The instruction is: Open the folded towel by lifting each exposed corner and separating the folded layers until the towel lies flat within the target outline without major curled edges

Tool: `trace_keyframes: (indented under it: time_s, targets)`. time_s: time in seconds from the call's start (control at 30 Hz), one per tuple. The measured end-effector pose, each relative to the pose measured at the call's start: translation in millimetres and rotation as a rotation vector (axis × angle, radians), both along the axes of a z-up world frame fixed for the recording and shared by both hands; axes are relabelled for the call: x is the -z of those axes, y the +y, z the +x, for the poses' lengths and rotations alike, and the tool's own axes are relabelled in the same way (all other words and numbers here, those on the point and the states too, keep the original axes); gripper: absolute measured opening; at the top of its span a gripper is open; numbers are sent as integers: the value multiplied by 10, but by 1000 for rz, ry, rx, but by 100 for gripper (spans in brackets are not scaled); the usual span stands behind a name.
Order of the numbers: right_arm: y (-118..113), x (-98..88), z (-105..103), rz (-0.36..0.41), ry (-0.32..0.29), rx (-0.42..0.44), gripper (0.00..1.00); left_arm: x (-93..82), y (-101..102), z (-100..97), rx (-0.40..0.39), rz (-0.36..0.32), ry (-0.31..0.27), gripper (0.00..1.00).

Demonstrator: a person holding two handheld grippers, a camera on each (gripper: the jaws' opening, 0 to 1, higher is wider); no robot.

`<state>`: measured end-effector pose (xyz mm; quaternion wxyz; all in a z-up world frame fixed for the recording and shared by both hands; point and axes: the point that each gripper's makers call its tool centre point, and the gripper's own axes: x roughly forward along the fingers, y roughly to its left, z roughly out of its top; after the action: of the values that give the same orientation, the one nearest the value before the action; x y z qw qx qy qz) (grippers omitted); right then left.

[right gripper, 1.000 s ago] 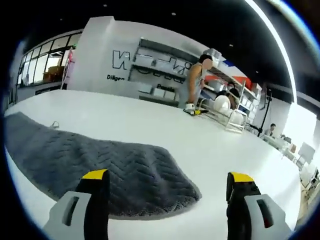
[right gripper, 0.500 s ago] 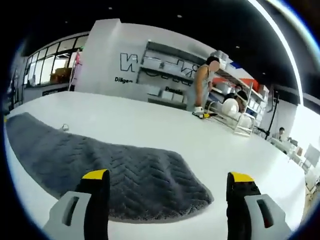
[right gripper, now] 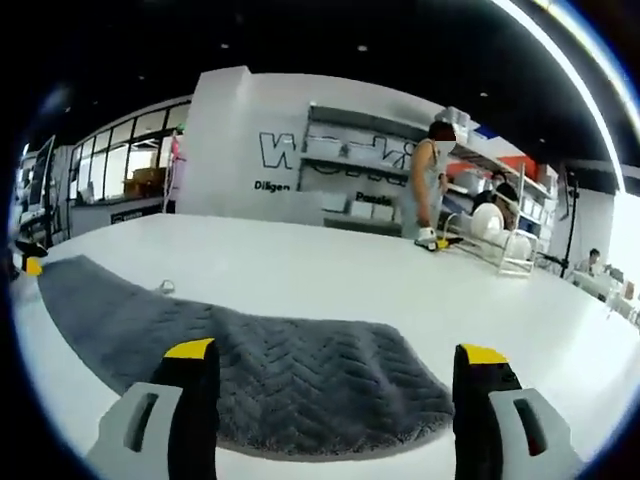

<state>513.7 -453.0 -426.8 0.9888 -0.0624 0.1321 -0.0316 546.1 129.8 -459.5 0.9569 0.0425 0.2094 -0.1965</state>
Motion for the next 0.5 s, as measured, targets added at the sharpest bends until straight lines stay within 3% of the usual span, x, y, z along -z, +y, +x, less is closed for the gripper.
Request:
trace_keyframes:
  time_s: [0.1,0.33,0.5]
  targets:
    - [31,2,7,6,1,-12,99,1,5,90,-4,8,20,86]
    - [58,-45,5,14,-14,-27,98,-101,38,369,-25,20,-1,77]
    - [81,-25,36,38,-13,-36,96,58,212,602,-57,78,50,64]
